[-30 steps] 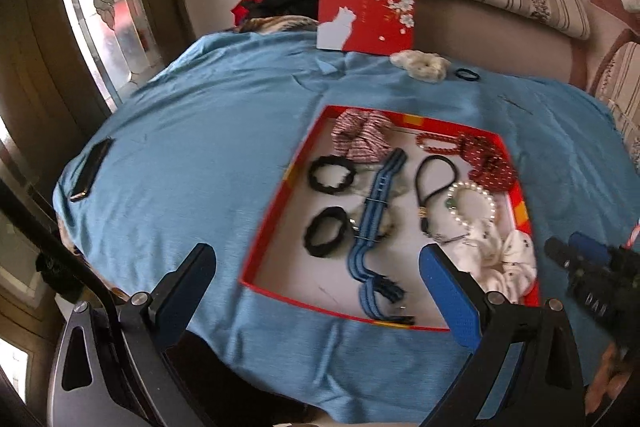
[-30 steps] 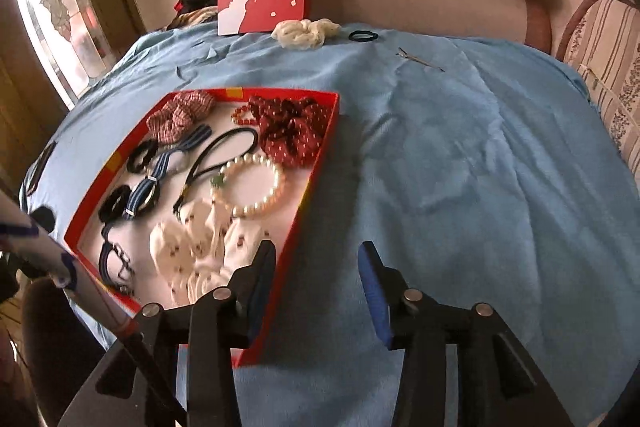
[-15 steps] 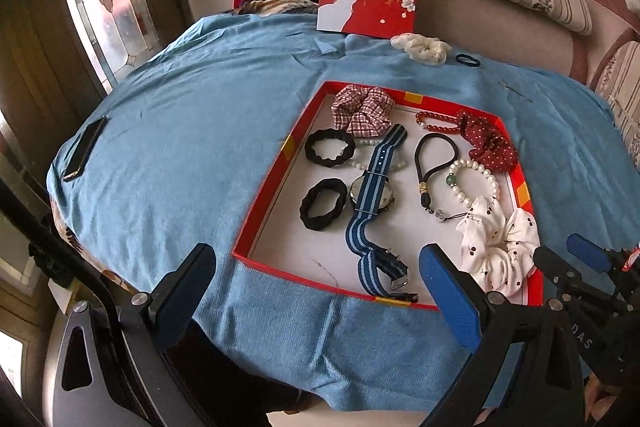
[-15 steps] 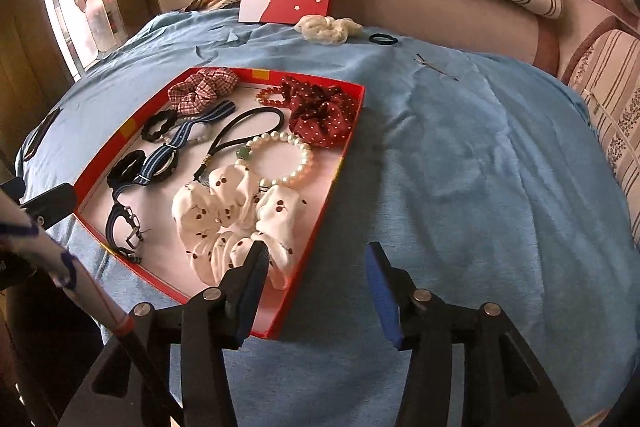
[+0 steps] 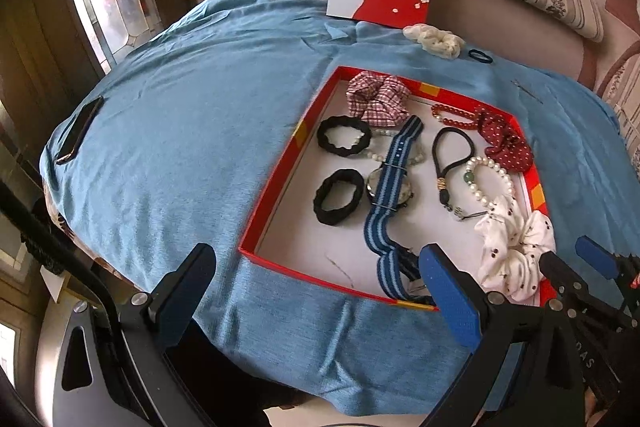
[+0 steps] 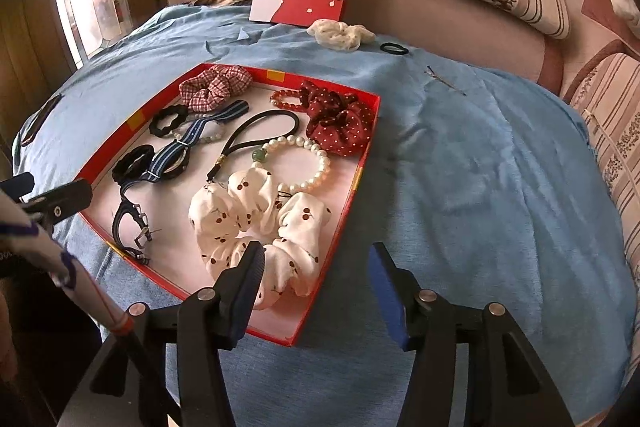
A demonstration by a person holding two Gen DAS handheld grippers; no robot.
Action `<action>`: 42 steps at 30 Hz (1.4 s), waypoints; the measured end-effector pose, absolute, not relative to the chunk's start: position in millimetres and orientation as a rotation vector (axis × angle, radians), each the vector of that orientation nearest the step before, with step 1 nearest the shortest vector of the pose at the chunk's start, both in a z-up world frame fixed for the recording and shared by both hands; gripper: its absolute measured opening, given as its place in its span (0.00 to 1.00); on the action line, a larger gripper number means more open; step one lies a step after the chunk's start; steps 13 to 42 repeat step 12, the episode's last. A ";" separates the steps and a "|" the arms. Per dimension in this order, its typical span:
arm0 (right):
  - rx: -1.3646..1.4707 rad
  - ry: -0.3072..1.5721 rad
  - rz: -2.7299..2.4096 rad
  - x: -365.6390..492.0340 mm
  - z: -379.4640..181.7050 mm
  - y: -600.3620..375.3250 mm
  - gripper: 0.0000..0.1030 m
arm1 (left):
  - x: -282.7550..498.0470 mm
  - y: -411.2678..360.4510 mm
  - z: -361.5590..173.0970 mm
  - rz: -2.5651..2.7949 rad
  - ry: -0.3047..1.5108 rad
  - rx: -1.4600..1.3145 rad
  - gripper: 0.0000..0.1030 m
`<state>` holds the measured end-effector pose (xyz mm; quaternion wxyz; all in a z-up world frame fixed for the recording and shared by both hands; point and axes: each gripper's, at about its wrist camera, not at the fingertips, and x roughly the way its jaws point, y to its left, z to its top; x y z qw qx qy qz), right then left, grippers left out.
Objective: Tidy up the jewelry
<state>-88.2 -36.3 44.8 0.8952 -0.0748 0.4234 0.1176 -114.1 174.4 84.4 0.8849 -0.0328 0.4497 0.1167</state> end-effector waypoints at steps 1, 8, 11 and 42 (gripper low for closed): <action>-0.156 0.880 0.244 -87.8 44.6 -35.8 0.57 | -113.5 175.9 84.5 0.245 0.936 -0.070 0.98; -0.148 0.889 0.253 -86.8 43.1 -30.6 0.58 | -109.4 183.7 87.0 0.265 0.924 -0.059 0.98; -0.138 0.900 0.262 -86.3 39.2 -29.6 0.59 | -109.3 181.3 89.8 0.270 0.911 -0.035 0.98; -0.134 0.902 0.263 -86.3 38.1 -30.0 0.59 | -109.1 179.9 90.7 0.267 0.908 -0.028 0.98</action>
